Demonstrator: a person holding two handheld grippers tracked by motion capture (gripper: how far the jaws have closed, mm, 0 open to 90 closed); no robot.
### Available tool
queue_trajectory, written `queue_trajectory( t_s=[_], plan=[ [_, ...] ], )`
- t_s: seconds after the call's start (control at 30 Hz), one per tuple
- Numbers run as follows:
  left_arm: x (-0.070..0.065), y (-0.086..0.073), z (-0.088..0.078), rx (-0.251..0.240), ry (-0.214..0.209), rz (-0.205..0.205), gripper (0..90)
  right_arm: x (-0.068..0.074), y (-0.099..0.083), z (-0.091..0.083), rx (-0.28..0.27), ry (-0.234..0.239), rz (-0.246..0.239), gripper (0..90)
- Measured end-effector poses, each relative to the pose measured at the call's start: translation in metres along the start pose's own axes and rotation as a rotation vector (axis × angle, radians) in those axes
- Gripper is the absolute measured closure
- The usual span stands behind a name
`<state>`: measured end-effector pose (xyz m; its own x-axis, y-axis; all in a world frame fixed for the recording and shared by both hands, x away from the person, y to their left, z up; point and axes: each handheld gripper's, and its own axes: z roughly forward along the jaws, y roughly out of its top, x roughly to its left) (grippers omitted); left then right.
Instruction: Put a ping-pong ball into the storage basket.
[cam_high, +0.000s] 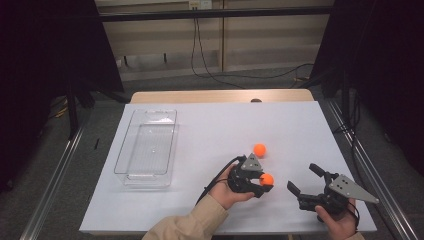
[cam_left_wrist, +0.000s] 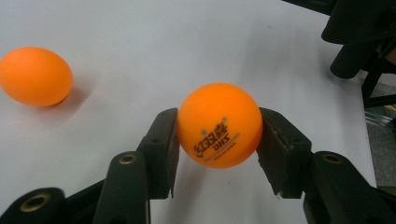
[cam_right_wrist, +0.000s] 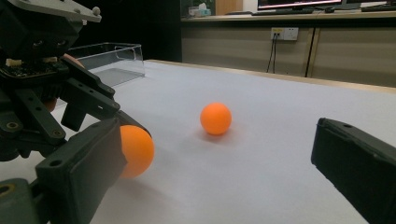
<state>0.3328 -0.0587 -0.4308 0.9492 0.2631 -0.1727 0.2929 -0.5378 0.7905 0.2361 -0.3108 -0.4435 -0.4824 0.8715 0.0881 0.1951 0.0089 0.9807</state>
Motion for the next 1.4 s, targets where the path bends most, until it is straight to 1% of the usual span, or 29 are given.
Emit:
queue_trajectory(
  t_s=[0.3, 0.5, 0.6, 0.7, 0.93, 0.97, 1.17, 1.4],
  plan=[
    [0.004, -0.001, -0.007, 0.002, 0.009, -0.007, 50.7, 0.0, 0.0, 0.0, 0.0, 0.002, -0.001, 1.7],
    [0.006, -0.001, -0.008, -0.013, 0.01, -0.018, 50.7, 0.0, 0.0, 0.0, -0.001, 0.003, -0.001, 1.7],
    [0.007, -0.002, -0.01, -0.006, 0.009, -0.019, 50.7, 0.0, 0.0, 0.0, -0.003, 0.003, -0.002, 1.7],
    [0.007, -0.002, -0.01, -0.015, 0.012, -0.027, 50.7, 0.0, 0.001, 0.0, -0.004, 0.004, -0.003, 1.7],
    [0.011, -0.003, -0.014, -0.015, 0.015, -0.035, 50.7, 0.0, 0.001, 0.0, -0.005, 0.004, -0.003, 1.7],
    [0.011, -0.003, -0.015, -0.014, 0.016, -0.042, 50.7, 0.0, 0.001, 0.0, -0.006, 0.004, -0.003, 1.7],
    [0.014, -0.004, -0.019, -0.023, 0.024, -0.051, 50.7, 0.0, 0.001, 0.0, -0.003, 0.004, -0.001, 1.7],
    [0.016, -0.004, -0.022, -0.03, 0.029, -0.056, 50.7, 0.001, 0.001, 0.001, -0.001, 0.006, -0.001, 1.7]
  ],
)
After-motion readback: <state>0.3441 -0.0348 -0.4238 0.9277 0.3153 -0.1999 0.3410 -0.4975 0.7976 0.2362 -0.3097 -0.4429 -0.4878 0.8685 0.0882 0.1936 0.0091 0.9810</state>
